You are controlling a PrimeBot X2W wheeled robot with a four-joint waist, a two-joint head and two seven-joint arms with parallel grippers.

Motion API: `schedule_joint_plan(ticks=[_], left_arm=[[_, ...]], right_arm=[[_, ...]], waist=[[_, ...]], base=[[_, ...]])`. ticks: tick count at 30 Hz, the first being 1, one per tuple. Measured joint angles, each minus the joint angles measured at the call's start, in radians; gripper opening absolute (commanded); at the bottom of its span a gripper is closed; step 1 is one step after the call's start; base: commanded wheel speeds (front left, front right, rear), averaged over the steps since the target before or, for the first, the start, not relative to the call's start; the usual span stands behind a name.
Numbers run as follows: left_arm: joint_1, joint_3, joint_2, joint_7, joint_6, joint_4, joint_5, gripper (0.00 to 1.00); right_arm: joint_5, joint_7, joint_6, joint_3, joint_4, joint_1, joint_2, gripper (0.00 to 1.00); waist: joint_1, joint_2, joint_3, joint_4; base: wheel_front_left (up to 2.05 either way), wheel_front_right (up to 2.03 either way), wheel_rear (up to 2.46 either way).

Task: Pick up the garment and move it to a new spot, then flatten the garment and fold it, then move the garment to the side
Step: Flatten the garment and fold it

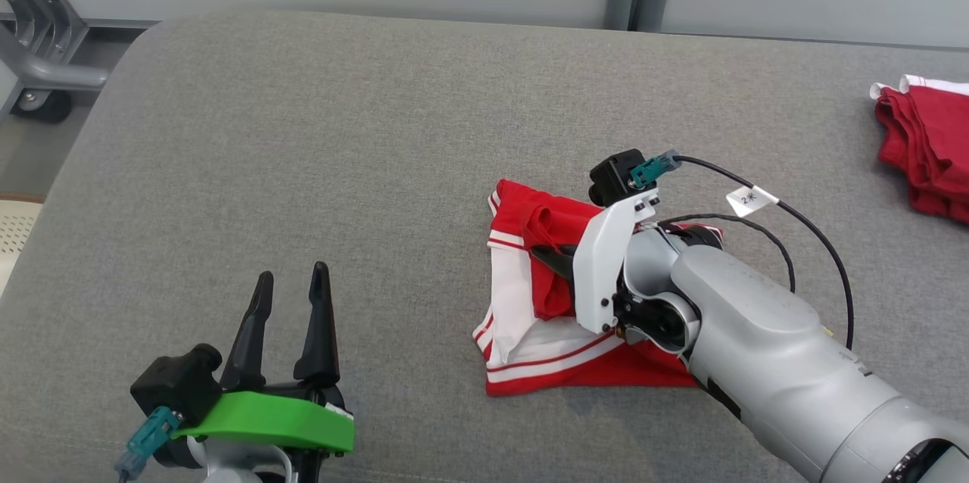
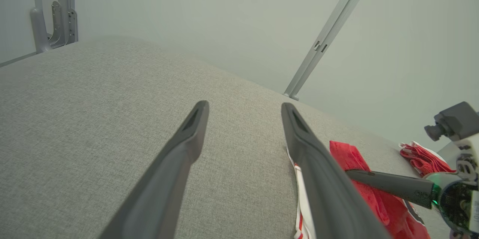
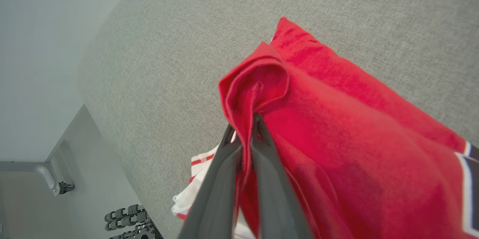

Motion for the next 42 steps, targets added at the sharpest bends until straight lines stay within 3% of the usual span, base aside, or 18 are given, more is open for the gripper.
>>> schedule_joint_plan(ticks=[3,4,5,6,7,16,23,32,42], left_arm=[[0.0,-0.006,0.0,0.0,0.0,0.005,-0.002,1.0],[0.0,-0.006,0.0,0.0,0.0,0.006,-0.004,1.0],[0.0,-0.006,0.0,0.0,0.0,0.006,-0.008,1.0],[0.0,-0.001,0.0,0.0,0.0,0.006,-0.008,1.0],[0.0,0.0,0.0,0.0,0.0,0.006,-0.008,1.0],[0.0,0.016,0.0,-0.001,0.0,0.003,-0.008,1.0],[0.0,0.036,0.0,-0.003,0.0,-0.005,-0.007,1.0],[0.007,0.05,0.0,-0.003,0.002,-0.021,0.011,1.0],[0.016,0.056,-0.001,-0.003,0.002,-0.042,0.022,1.0]], right_arm=[[0.0,-0.005,0.0,0.002,0.026,0.0,0.004,0.0],[0.0,-0.005,-0.002,0.005,0.037,0.0,0.006,0.07],[-0.002,-0.005,-0.007,0.007,0.046,-0.001,0.008,0.3],[-0.008,-0.005,-0.007,0.011,0.059,-0.003,0.014,0.77],[-0.009,-0.007,-0.007,0.011,0.063,-0.005,0.018,1.0],[-0.002,-0.028,0.002,0.005,0.074,-0.04,0.035,1.0],[0.03,-0.112,0.01,-0.08,0.057,-0.12,0.04,1.0],[0.058,-0.177,0.018,-0.14,0.086,-0.087,-0.091,1.0],[0.137,-0.189,0.028,-0.153,0.091,0.094,-0.108,1.0]], waist=[[0.0,0.0,-0.004,0.011],[0.0,0.0,-0.006,0.014],[0.0,0.0,-0.008,0.016],[0.0,0.0,-0.012,0.02],[0.0,0.0,-0.013,0.021],[0.0,0.0,-0.023,0.015],[0.0,0.0,-0.028,-0.015],[0.0,0.0,-0.034,-0.075],[0.0,0.0,-0.022,-0.158]], base=[[0.0,0.0,0.0],[0.0,0.0,0.0],[0.0,0.0,0.0],[0.0,0.0,0.0],[0.0,0.0,0.0],[0.0,0.0,0.0],[0.0,0.0,0.0],[0.0,0.0,0.0],[0.0,0.0,0.0]])
